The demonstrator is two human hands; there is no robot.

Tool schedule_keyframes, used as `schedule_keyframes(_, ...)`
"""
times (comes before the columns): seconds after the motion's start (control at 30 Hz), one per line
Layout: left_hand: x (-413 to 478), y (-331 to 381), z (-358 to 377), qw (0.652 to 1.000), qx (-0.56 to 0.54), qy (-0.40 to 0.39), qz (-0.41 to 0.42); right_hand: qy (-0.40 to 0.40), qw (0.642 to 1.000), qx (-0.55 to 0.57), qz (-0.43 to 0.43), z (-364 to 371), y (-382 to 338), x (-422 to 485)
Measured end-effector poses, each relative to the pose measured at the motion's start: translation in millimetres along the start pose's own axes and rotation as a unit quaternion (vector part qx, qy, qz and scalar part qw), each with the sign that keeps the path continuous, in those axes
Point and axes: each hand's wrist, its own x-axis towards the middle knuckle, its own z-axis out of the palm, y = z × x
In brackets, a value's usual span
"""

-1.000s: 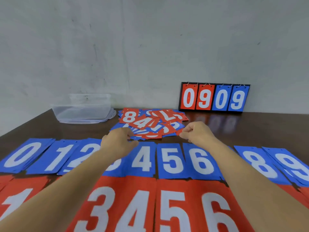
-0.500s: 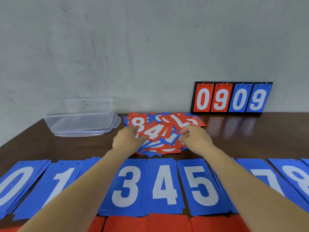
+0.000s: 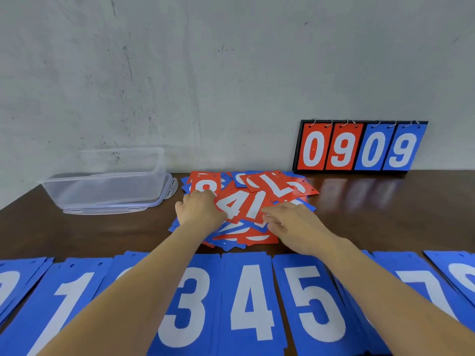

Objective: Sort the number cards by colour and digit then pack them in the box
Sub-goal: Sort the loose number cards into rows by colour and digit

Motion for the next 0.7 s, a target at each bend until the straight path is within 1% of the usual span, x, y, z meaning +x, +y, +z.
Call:
schedule_keyframes(0.03, 0, -1, 0, 1.0, -0.014, 0.024, -0.001, -0.003, 1.0, 0.004, -0.001, -1, 3, -3)
schedule_keyframes(0.1, 0, -4, 0, 0.997, -0.06, 0.035, -0.026, -0.008, 1.0, 0.002, -0.001, -4, 8, -9)
schedule_keyframes(0.2, 0, -17, -5, 0.989, -0.13, -0.002, -0.076, -0.002, 1.0, -0.02, -0.005, -9, 14, -14)
schedule_keyframes(0.27, -2, -27, -11, 0.983, -0.157, -0.014, -0.099, 0.009, 1.0, -0.02, 0.007, -12, 16, -19)
schedule_keyframes(0.37, -12, -38, -16, 0.978, -0.164, -0.038, -0.124, 0.052, 0.996, 0.037, 0.058, -15, 17, -27)
schedule_keyframes(0.43, -19, -41, -20, 0.974, -0.177, -0.044, -0.134, 0.109, 0.986, 0.076, 0.104, -15, 13, -26)
schedule_keyframes(0.47, -22, -42, -22, 0.972, -0.187, -0.044, -0.134, 0.129, 0.979, 0.089, 0.132, -14, 9, -23)
schedule_keyframes(0.5, -25, -42, -23, 0.97, -0.2, -0.041, -0.13, 0.133, 0.972, 0.104, 0.162, -14, 4, -19)
schedule_keyframes(0.57, -29, -41, -24, 0.961, -0.25, -0.027, -0.117, 0.1, 0.963, 0.131, 0.211, -12, -7, -10)
schedule_keyframes(0.63, -35, -40, -22, 0.95, -0.295, -0.02, -0.104, 0.059, 0.958, 0.141, 0.244, -8, -18, -1)
schedule_keyframes(0.7, -38, -41, -18, 0.943, -0.316, -0.03, -0.1, 0.034, 0.956, 0.117, 0.268, -1, -26, 7)
